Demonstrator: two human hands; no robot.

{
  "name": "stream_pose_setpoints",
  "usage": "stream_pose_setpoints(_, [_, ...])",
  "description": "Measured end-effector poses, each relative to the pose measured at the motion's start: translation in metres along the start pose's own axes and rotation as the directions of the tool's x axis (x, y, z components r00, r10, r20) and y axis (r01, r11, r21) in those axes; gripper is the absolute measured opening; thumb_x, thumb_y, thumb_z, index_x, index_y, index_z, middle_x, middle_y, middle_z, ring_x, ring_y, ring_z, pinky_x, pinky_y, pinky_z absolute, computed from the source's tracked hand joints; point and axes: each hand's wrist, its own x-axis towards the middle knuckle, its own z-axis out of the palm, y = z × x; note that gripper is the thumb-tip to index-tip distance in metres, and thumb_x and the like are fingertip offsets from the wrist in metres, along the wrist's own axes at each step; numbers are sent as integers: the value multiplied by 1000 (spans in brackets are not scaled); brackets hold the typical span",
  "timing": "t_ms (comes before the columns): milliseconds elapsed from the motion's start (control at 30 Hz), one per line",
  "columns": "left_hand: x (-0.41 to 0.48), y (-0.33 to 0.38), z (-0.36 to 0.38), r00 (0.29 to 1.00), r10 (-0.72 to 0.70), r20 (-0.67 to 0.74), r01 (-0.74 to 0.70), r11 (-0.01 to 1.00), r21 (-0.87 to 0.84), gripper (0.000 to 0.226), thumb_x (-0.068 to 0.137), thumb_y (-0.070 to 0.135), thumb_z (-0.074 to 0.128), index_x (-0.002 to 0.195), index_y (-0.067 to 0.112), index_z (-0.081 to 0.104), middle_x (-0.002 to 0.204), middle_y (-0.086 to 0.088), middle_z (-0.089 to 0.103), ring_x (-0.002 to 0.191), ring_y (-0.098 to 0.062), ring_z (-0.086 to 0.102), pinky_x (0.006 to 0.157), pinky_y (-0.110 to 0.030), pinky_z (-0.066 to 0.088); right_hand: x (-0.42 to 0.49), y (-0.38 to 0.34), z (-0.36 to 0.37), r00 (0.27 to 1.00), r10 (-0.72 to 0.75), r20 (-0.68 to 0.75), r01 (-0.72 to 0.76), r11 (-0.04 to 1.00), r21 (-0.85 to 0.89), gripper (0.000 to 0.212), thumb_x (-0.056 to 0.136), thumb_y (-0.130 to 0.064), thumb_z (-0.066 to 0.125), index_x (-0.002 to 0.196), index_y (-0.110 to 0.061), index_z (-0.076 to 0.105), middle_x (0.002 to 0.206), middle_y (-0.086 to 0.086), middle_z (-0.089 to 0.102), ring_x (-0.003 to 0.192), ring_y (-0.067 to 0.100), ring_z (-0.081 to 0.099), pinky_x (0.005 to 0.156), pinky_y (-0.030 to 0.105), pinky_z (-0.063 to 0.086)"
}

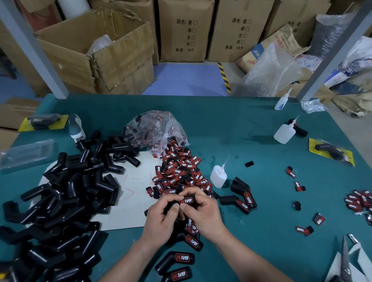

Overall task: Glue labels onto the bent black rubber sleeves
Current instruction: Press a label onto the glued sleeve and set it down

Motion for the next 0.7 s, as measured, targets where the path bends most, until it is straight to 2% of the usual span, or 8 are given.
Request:
stream_pose_setpoints(67, [-1, 2, -1, 1000, 30, -2, -30, 1000, -7, 30, 93, 30, 53, 110, 52, 66, 93, 19, 72, 81, 0, 68, 76, -11, 50, 0, -1, -1, 1000, 10, 25, -11, 1000, 10, 10, 86, -14, 70, 77, -17, 74, 98, 8, 66, 72, 20, 63, 74, 32, 52])
stream_pose_setpoints(100, [-1, 2, -1, 999, 42, -2, -42, 999, -9, 29, 94, 30, 55, 110, 51, 66, 93, 18, 72, 80, -2, 69, 76, -13, 51, 0, -1, -1, 999, 20, 35, -21, 999, 30, 14, 88, -17, 67, 78, -11, 74, 102, 6, 67, 78, 21, 64, 78, 34, 52])
stream_pose_setpoints(167, [-2, -2, -1, 1000, 27, -5, -27, 1000, -5, 24, 93, 34, 60, 109, 50, 66, 91, 12, 73, 76, -10, 70, 78, -27, 57, 2, -1, -3, 998, 53, 21, -54, 996, 75, 33, 90, -24, 58, 77, 4, 71, 109, 5, 69, 91, 23, 65, 87, 34, 51])
stream_pose_setpoints(200, [-2, -4, 0, 1000, 5, -7, -5, 1000, 4, 22, 91, 37, 63, 108, 51, 66, 92, 10, 73, 77, -17, 71, 79, -36, 59, 2, -2, -3, 998, 62, 1, -62, 996, 72, 37, 91, -25, 55, 78, 5, 71, 110, 6, 70, 97, 22, 66, 90, 32, 50])
stream_pose_setpoints(233, [-2, -6, 1, 1000, -13, -11, 13, 1000, 17, 21, 90, 39, 65, 106, 51, 67, 96, 10, 74, 80, -21, 72, 81, -44, 59, 2, -2, -2, 998, 62, -23, -61, 997, 46, 35, 92, -23, 54, 79, 2, 73, 109, 5, 71, 100, 20, 66, 91, 29, 50])
stream_pose_setpoints(300, [-2, -8, 2, 1000, -22, -16, 22, 999, 37, 21, 88, 40, 66, 106, 52, 67, 102, 13, 73, 85, -24, 73, 82, -51, 59, 2, -3, 1, 998, 35, -56, -37, 999, -21, 32, 94, -15, 50, 78, -7, 76, 106, 3, 72, 99, 15, 67, 89, 23, 49])
stream_pose_setpoints(467, [-2, -9, 3, 999, 29, -15, -28, 996, 85, 26, 88, 39, 65, 107, 57, 65, 105, 22, 72, 91, -10, 71, 84, -36, 57, 1, -7, 3, 996, 14, -92, -17, 999, -38, 32, 91, -10, 49, 70, -14, 74, 102, 2, 73, 96, 13, 66, 88, 23, 48])
stream_pose_setpoints(700, [-3, -14, 3, 1000, 18, -8, -17, 995, 93, 24, 89, 41, 65, 106, 58, 64, 104, 18, 73, 85, -12, 72, 81, -39, 58, 1, -4, 4, 995, 12, -102, -13, 1000, -10, 38, 90, -11, 52, 59, -22, 72, 101, 1, 73, 95, 12, 67, 87, 21, 47])
